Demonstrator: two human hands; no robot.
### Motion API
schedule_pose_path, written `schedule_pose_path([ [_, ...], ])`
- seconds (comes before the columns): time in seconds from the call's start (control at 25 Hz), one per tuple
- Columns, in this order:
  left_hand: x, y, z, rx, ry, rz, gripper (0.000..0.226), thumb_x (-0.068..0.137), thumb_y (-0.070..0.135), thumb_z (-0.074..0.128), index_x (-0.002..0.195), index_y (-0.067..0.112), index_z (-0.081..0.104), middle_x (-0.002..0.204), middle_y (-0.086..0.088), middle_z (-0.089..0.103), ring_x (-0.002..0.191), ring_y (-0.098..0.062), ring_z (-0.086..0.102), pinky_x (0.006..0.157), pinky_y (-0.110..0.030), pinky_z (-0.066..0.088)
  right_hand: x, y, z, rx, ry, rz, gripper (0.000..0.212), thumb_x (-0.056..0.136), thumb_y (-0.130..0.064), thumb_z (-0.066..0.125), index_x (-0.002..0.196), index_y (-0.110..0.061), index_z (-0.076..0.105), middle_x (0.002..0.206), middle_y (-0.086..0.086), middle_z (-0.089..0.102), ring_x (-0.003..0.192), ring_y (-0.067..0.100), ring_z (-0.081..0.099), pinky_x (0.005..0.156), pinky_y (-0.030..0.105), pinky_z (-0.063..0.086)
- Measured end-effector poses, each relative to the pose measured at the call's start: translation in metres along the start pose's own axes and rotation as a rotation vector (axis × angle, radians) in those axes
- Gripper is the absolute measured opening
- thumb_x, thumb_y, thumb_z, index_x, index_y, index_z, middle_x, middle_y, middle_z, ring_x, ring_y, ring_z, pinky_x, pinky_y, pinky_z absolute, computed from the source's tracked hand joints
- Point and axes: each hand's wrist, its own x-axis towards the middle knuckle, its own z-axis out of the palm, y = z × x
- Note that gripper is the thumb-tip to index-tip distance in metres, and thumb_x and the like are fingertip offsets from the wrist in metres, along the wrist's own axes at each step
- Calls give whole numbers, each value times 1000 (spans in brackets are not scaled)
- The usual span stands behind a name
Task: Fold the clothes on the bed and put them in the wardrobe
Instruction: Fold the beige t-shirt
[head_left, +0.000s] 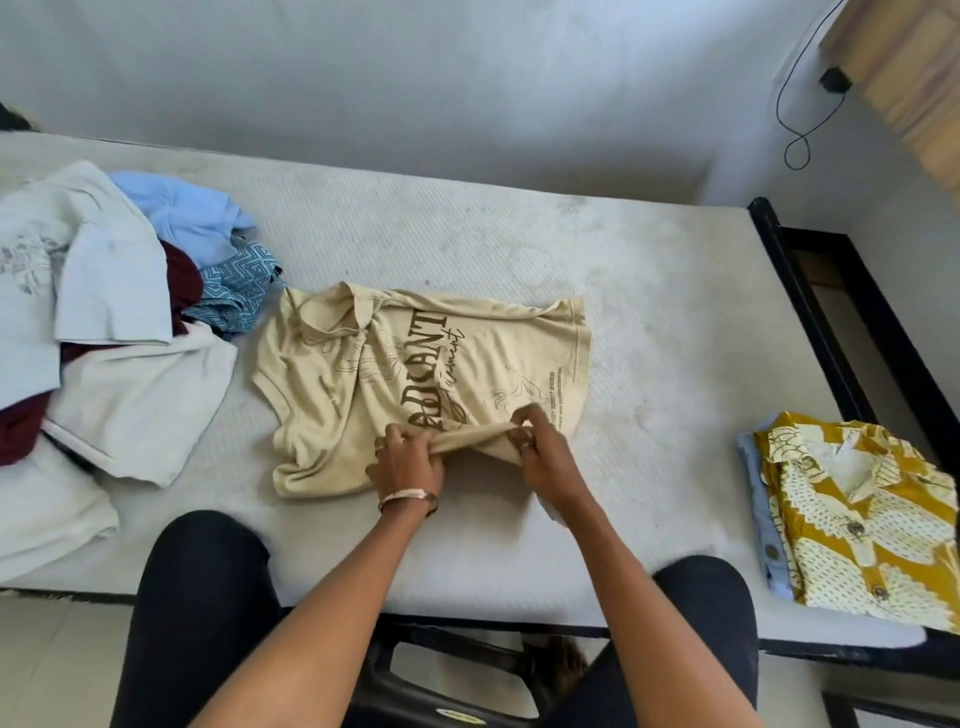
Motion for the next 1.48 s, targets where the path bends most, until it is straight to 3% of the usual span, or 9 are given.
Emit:
schedule_pose_path([
  [0.2, 33, 29, -49, -773, -41, 87, 39, 72, -5, 54, 97, 19, 72, 95, -5, 69, 90, -31, 68, 75, -42, 58, 25, -33, -67, -281, 20, -104, 36, 75, -49, 79, 98, -27, 63, 86, -2, 66, 78, 17, 57, 70, 34, 46],
  [0.36, 43, 9, -77, 99, -1, 620, 32, 68, 11, 80, 99, 11, 71, 90, -14, 65, 74, -32, 64, 63, -37, 54, 29, -42, -106, -902, -53, -81, 21, 84, -41, 66, 99, -27, 68, 93, 0, 66, 91, 24, 62, 70, 33, 43],
  [0.44, 40, -17, -82, 288, 217, 434, 25, 73, 4, 70, 97, 11, 68, 89, -18, 60, 67, -35, 61, 59, -39, 51, 19, -34, -109, -859, 61, -36, 18, 86, -25, 55, 96, -26, 70, 92, 5, 67, 89, 30, 62, 68, 33, 41],
  [0.56, 34, -56, -85, 153, 375, -57, 29, 80, 3, 58, 103, 19, 67, 106, -17, 58, 89, -41, 58, 73, -46, 48, 3, -15, -109, -837, 147, 36, 25, 84, -18, 52, 100, -26, 69, 95, 9, 65, 90, 35, 61, 68, 33, 40],
  [0.72, 39, -70, -93, -286, 351, 351, 63, 52, -22, 47, 96, 13, 75, 97, -7, 64, 98, -27, 61, 90, -22, 45, 3, 5, -86, -719, 91, 78, 32, 83, -11, 50, 110, -19, 66, 106, 12, 61, 103, 36, 58, 76, 37, 44],
  [0.92, 12, -79, -92, 307, -642, 243, 44, 77, -4, 50, 113, 13, 70, 118, -6, 65, 105, -20, 61, 85, -21, 47, -23, 35, -60, -819, -544, 229, 44, 94, -1, 43, 136, -10, 50, 136, 10, 49, 121, 27, 52, 92, 33, 43],
  [1.12, 4, -72, -97, 797, -1195, -73, 56, 74, 41, 74, 122, 16, 59, 123, -3, 59, 107, -22, 58, 90, -31, 48, -19, 46, -58, -1096, -921, 466, 10, 85, -15, 58, 77, -9, 59, 83, 3, 56, 78, 24, 53, 71, 32, 43],
  [1.32, 72, -10, -128, 640, -290, -68, 45, 95, 29, 44, 139, 21, 45, 143, -9, 40, 132, -31, 36, 104, -44, 33, 35, -8, -84, -1031, -160, 440, 33, 94, -22, 46, 125, -21, 57, 127, 6, 59, 116, 29, 56, 77, 39, 46],
  [1.48, 146, 72, -180, -485, -61, -387, 27, 84, -3, 54, 110, -4, 61, 103, -28, 65, 89, -38, 68, 76, -49, 56, 100, -78, -123, 0, 110, 517, 23, 78, 6, 63, 99, -4, 63, 72, 20, 66, 55, 28, 67, 49, 35, 53],
])
